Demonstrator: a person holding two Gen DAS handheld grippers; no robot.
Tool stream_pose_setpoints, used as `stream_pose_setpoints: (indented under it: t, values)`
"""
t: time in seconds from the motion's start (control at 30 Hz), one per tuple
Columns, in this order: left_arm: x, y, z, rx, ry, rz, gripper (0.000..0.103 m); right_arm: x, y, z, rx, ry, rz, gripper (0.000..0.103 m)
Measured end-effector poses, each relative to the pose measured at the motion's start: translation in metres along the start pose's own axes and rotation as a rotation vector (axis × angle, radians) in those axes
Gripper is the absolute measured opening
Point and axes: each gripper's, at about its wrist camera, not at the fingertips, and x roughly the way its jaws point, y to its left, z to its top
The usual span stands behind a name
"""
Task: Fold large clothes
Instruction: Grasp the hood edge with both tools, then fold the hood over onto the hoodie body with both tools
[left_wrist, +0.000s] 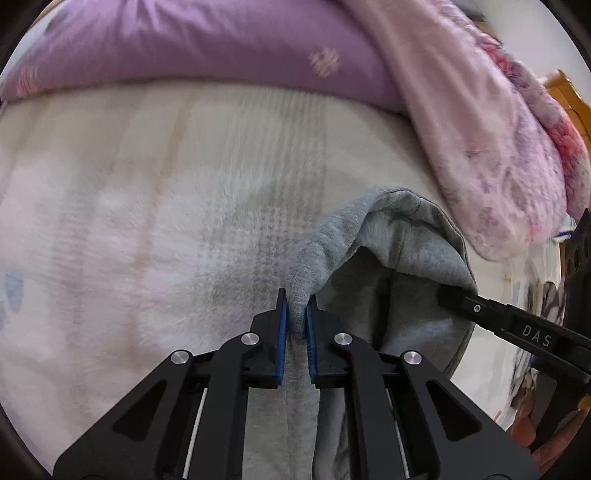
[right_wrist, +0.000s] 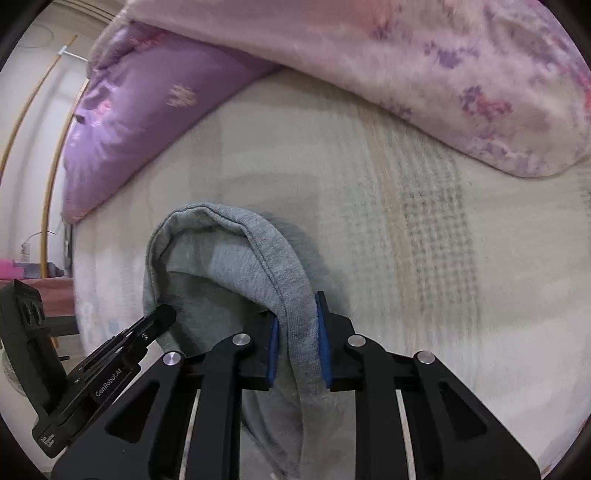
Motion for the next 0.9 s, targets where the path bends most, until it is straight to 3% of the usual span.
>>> stream_pose_setpoints:
  t: [0.2,0.37,0.5,0.7,0.8,0.9]
  values:
    - [-0.076,-0.022,-0.026,0.065,-0.091,0.053,0.009,-0.065,0.024,-0.03,-0.07,-0.084,-0.007,0.016]
    - [-0.148,-0.033,-0.075,0.106,-0.185,0.079,0.009,-0.128,0.046,-0.086,-0.162,-0.139,0.027,0.016]
    - [-0.206,-0.04,-0.137,0.113,-0.254,0.101,0.009,-0.172,0.064,-0.15,-0.27,-0.169,0.049,0.016]
    - [-0.251,-0.03,-0.25,0.043,-0.287,0.081,0.01,-0.196,0.067,-0.257,-0.388,-0.195,0.065,0.016]
    - [-0.255,-0.02,-0.31,-0.004,-0.259,0.082,0.01,-0.188,0.056,-0.309,-0.424,-0.171,0.066,0.017]
    - [-0.237,-0.007,-0.366,-0.057,-0.177,0.071,0.01,-0.158,0.038,-0.355,-0.435,-0.058,0.061,0.017]
